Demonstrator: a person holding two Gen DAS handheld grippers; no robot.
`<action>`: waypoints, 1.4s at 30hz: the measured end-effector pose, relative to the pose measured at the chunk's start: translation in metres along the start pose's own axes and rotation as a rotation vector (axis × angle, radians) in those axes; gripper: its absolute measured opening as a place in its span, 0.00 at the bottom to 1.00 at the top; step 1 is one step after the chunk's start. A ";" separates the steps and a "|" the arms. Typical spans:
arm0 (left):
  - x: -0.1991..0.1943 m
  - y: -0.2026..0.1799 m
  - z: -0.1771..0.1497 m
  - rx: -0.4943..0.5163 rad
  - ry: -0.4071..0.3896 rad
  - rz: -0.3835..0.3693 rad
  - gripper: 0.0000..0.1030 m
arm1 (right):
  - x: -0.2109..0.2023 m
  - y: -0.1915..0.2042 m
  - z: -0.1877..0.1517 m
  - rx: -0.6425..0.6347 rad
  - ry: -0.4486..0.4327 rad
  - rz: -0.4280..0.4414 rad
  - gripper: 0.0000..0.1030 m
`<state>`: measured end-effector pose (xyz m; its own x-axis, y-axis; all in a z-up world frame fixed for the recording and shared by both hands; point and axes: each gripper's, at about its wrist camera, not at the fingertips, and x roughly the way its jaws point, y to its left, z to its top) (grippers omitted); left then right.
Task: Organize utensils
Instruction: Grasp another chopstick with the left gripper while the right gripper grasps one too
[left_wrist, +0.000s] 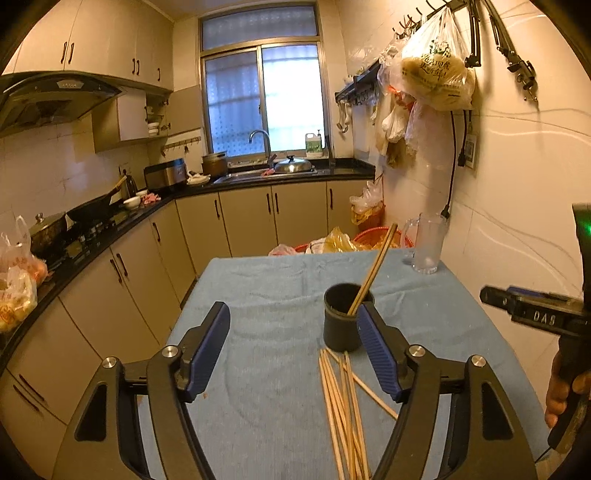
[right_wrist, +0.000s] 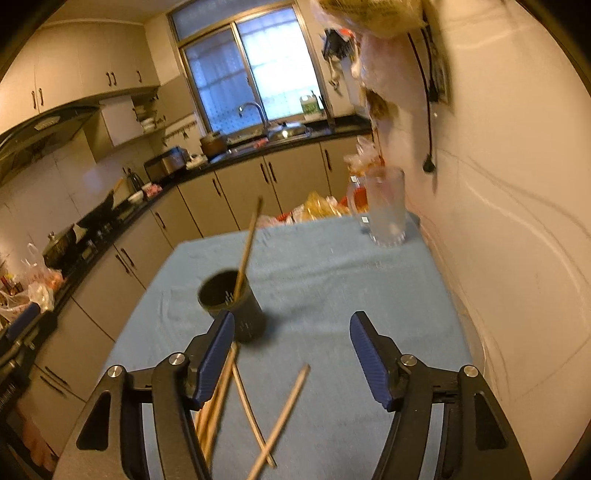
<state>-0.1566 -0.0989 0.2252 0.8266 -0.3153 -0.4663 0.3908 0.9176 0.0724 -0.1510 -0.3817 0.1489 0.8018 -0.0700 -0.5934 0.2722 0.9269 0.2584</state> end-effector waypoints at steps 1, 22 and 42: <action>0.002 0.002 -0.005 -0.008 0.011 0.000 0.68 | 0.003 -0.003 -0.006 0.005 0.013 -0.003 0.68; 0.157 0.001 -0.128 -0.115 0.501 -0.143 0.42 | 0.123 -0.007 -0.104 -0.049 0.353 0.012 0.66; 0.186 0.020 -0.137 -0.079 0.606 -0.079 0.14 | 0.132 -0.035 -0.104 -0.157 0.378 -0.240 0.42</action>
<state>-0.0508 -0.1058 0.0194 0.4101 -0.2108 -0.8874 0.3912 0.9195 -0.0377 -0.1101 -0.3851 -0.0180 0.4682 -0.1764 -0.8658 0.3189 0.9476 -0.0206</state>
